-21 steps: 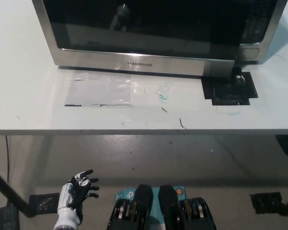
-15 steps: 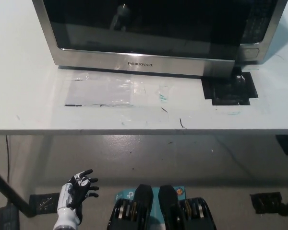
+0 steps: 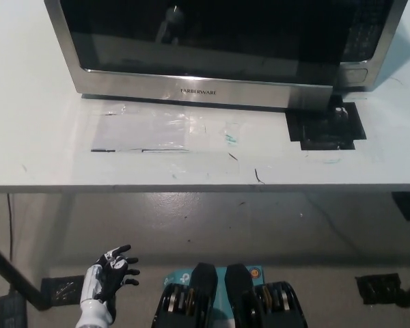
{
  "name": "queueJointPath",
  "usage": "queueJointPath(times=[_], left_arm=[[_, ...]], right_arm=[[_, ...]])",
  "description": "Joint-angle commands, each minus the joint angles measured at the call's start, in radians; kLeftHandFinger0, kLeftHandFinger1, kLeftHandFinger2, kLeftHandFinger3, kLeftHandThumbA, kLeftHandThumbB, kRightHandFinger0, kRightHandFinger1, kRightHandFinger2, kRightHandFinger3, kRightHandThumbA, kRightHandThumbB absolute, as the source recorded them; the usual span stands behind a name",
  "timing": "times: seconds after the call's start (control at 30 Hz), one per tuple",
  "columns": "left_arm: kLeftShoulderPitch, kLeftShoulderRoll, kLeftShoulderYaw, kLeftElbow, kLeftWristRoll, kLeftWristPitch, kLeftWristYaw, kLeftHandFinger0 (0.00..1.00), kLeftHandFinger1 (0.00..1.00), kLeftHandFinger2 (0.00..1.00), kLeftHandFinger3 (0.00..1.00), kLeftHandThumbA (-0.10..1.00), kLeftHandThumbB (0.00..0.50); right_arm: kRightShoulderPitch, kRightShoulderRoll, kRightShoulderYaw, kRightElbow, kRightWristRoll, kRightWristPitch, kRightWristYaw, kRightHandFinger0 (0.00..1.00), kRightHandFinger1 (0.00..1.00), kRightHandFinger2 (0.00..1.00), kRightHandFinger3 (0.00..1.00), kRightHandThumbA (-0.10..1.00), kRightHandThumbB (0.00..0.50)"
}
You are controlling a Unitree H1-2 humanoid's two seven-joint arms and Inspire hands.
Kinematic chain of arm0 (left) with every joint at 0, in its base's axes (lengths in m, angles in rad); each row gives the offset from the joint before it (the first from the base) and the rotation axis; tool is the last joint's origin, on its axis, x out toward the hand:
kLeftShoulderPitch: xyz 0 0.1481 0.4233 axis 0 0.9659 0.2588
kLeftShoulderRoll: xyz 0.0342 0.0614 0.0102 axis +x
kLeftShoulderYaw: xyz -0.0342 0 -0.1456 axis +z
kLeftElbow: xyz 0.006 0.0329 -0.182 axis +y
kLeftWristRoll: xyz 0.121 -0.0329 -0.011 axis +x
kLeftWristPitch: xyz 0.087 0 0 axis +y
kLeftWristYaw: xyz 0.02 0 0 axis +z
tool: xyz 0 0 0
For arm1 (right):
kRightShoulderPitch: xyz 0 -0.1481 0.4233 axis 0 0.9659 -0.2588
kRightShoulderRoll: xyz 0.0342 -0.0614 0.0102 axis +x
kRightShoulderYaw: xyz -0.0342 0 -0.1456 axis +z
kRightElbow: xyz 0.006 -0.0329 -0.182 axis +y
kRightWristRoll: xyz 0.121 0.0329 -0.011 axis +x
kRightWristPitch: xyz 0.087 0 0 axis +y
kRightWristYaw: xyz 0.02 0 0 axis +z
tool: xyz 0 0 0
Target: A microwave is kept infront of the robot with its door slightly ajar. The robot uses its right hand to push the door towards the left to open it.
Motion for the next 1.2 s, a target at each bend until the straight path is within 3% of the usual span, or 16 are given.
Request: queueJointPath(times=[0.0, 0.17, 0.27, 0.4, 0.43, 0.5, 0.67, 0.9, 0.97, 1.0, 1.1, 1.17], left_arm=[[-0.010, 0.010, -0.002, -0.021, -0.012, -0.023, 0.003, 0.34, 0.36, 0.42, 0.54, 0.19, 0.091], [-0.011, 0.014, -0.006, -0.016, -0.014, -0.030, -0.004, 0.35, 0.38, 0.44, 0.53, 0.19, 0.082], [-0.009, 0.017, -0.009, -0.019, -0.014, -0.025, -0.006, 0.36, 0.39, 0.45, 0.54, 0.20, 0.069], [-0.010, 0.014, -0.008, -0.021, -0.017, -0.019, 0.000, 0.35, 0.37, 0.43, 0.54, 0.19, 0.075], [-0.010, 0.013, -0.009, -0.023, -0.014, -0.018, 0.004, 0.35, 0.37, 0.44, 0.54, 0.19, 0.081], [-0.011, 0.013, -0.012, -0.021, -0.010, -0.022, 0.004, 0.35, 0.37, 0.43, 0.54, 0.19, 0.085], [-0.013, 0.014, -0.015, -0.017, -0.010, -0.029, 0.002, 0.33, 0.36, 0.42, 0.53, 0.20, 0.089], [-0.016, 0.011, -0.016, -0.018, -0.011, -0.017, 0.006, 0.31, 0.35, 0.42, 0.53, 0.19, 0.077], [-0.014, 0.011, -0.018, -0.025, -0.007, -0.014, 0.008, 0.31, 0.35, 0.41, 0.54, 0.19, 0.079], [-0.014, 0.012, -0.019, -0.025, -0.007, -0.015, 0.008, 0.31, 0.35, 0.41, 0.55, 0.19, 0.079], [-0.011, 0.009, -0.018, -0.011, -0.014, -0.028, 0.002, 0.32, 0.35, 0.41, 0.54, 0.18, 0.084], [-0.012, 0.009, -0.018, -0.011, -0.014, -0.025, 0.003, 0.33, 0.36, 0.41, 0.54, 0.18, 0.085]], right_arm=[[-0.066, -0.065, 0.025, -0.107, 0.005, 0.105, 0.003, 0.35, 0.59, 0.64, 0.79, 0.29, 0.119], [-0.156, -0.109, 0.084, -0.134, -0.019, 0.154, 0.014, 0.29, 0.54, 0.62, 0.75, 0.35, 0.165], [-0.192, -0.121, 0.115, -0.135, -0.023, 0.159, 0.005, 0.32, 0.55, 0.63, 0.76, 0.32, 0.152], [-0.278, -0.142, 0.195, -0.139, -0.032, 0.159, -0.012, 0.27, 0.55, 0.63, 0.75, 0.35, 0.142], [-0.312, -0.144, 0.216, -0.127, -0.033, 0.159, -0.005, 0.33, 0.57, 0.66, 0.78, 0.36, 0.133], [-0.327, -0.149, 0.229, -0.122, -0.037, 0.159, 0.001, 0.35, 0.58, 0.69, 0.81, 0.36, 0.112], [-0.400, -0.137, 0.268, -0.083, -0.034, 0.159, 0.009, 0.35, 0.56, 0.66, 0.77, 0.41, 0.145], [-0.536, -0.108, 0.362, 0.064, -0.061, 0.128, 0.045, 0.39, 0.58, 0.68, 0.80, 0.42, 0.161], [-0.580, -0.097, 0.392, 0.130, -0.068, 0.103, 0.055, 0.37, 0.56, 0.66, 0.75, 0.42, 0.176], [-0.586, -0.096, 0.395, 0.141, -0.070, 0.100, 0.056, 0.36, 0.56, 0.66, 0.73, 0.42, 0.175], [-0.654, -0.076, 0.439, 0.264, -0.091, 0.073, 0.065, 0.37, 0.60, 0.70, 0.80, 0.39, 0.134], [-0.676, -0.069, 0.445, 0.306, -0.090, 0.063, 0.066, 0.37, 0.58, 0.70, 0.81, 0.39, 0.134]])
